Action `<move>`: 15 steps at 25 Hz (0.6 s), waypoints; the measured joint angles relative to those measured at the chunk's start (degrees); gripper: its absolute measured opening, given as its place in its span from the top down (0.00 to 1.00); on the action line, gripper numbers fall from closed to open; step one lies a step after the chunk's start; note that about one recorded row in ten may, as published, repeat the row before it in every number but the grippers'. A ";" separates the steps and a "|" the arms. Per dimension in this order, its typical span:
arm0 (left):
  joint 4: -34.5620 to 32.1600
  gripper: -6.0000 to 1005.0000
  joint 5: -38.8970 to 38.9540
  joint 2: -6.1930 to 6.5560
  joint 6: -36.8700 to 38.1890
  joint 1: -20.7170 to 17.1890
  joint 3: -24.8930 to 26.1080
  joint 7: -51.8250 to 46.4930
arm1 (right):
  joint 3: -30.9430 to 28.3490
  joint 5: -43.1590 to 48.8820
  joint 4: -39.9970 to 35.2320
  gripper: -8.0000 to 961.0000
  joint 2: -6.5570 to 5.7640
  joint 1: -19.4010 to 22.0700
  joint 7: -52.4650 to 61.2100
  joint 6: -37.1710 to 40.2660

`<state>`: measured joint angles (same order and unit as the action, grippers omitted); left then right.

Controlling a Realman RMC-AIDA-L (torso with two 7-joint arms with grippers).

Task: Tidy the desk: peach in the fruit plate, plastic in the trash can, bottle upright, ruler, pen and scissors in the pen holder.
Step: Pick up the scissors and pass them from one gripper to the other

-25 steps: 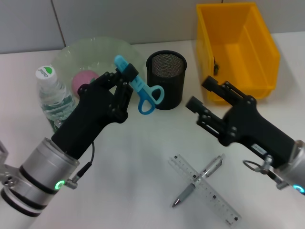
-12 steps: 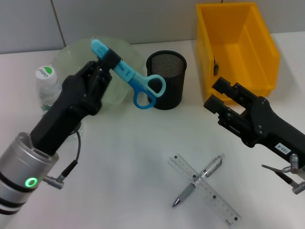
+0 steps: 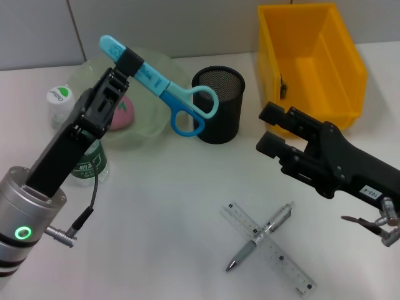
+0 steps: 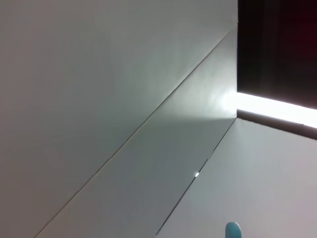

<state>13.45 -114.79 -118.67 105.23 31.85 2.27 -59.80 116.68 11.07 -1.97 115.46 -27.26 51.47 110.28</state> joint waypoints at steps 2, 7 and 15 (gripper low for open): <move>0.05 0.89 0.00 -0.07 0.62 0.14 -0.04 -0.43 | -0.04 0.01 -0.12 0.32 -0.05 -0.37 0.59 0.05; 0.34 0.89 0.01 -0.15 2.03 0.53 -0.31 -1.32 | -0.24 0.06 -1.01 0.32 -0.15 -1.37 2.93 0.20; 0.76 0.88 -1.03 -0.39 3.64 0.96 0.10 -1.67 | -0.25 0.10 -1.89 0.32 -0.15 -3.11 7.73 -0.16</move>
<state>14.21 -115.82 -119.06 108.87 32.81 2.37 -61.47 116.43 11.17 -3.86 115.31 -30.37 59.19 110.12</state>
